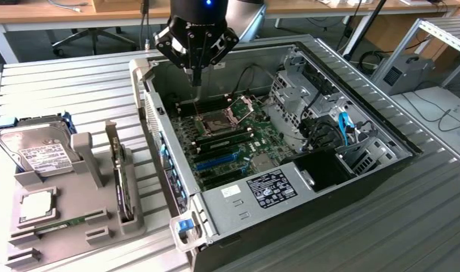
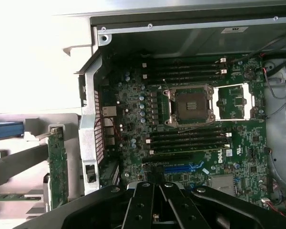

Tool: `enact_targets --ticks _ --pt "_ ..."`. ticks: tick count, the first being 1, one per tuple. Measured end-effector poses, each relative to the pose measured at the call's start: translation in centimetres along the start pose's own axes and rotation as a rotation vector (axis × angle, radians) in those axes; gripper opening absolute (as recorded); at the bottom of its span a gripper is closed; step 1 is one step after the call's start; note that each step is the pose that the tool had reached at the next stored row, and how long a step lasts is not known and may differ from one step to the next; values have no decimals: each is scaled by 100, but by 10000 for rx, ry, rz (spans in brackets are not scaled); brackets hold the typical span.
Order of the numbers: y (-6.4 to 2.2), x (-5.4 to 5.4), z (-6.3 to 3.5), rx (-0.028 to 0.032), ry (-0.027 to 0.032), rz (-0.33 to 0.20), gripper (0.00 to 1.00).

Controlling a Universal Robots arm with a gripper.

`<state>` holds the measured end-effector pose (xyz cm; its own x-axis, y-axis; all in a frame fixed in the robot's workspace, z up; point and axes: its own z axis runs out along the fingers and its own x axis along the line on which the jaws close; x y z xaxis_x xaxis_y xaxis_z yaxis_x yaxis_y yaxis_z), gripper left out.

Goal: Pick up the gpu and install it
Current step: 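Reach for the gpu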

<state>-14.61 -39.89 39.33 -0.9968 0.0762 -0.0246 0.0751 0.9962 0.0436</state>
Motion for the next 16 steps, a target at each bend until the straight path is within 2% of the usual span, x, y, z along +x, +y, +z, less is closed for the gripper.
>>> enact_targets --ticks 16 --pt "-8 115 -3 6 0 0 11"
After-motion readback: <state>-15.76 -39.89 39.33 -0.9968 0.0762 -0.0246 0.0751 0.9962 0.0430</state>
